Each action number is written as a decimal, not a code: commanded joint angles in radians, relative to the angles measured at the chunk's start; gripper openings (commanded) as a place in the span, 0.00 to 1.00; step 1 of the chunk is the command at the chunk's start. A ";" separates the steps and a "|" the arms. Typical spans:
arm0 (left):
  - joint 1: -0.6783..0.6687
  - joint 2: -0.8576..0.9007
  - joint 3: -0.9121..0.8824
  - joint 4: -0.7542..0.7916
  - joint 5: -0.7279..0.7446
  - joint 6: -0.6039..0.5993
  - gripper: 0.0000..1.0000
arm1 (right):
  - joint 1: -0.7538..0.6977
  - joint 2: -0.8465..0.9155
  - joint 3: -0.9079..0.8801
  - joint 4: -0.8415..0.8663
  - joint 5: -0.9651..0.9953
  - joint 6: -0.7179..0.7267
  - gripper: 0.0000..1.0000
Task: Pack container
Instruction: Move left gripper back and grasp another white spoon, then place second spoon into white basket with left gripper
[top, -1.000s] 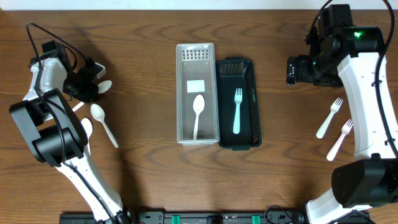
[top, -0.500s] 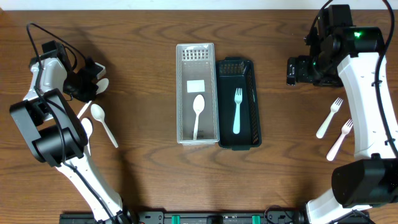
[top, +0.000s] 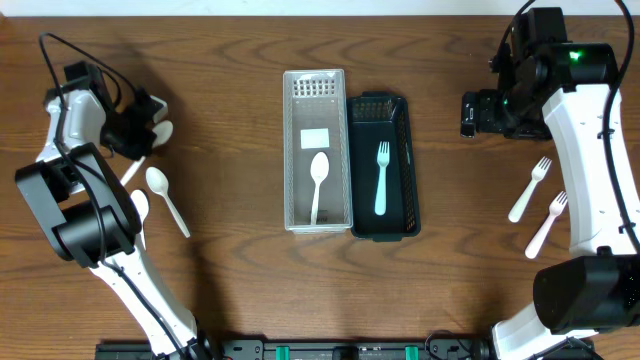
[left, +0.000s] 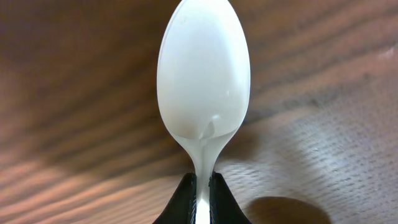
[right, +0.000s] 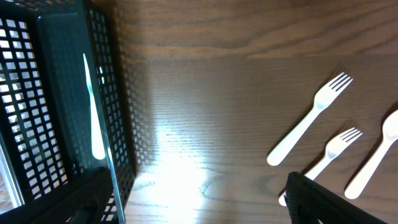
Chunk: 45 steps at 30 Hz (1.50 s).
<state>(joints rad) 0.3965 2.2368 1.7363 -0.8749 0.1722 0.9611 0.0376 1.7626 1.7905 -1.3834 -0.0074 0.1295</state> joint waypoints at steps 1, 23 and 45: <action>-0.011 -0.032 0.120 -0.013 -0.041 -0.074 0.06 | -0.012 0.003 0.008 -0.002 -0.001 0.015 0.92; -0.691 -0.341 0.264 -0.408 -0.012 -1.135 0.06 | -0.012 0.003 0.008 0.041 0.000 -0.009 0.97; -0.911 -0.094 0.193 -0.342 -0.065 -1.505 0.06 | -0.007 0.003 0.006 -0.014 -0.001 -0.067 0.95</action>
<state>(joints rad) -0.5186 2.1345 1.9327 -1.2175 0.1051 -0.5064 0.0376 1.7626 1.7901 -1.3945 -0.0074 0.0818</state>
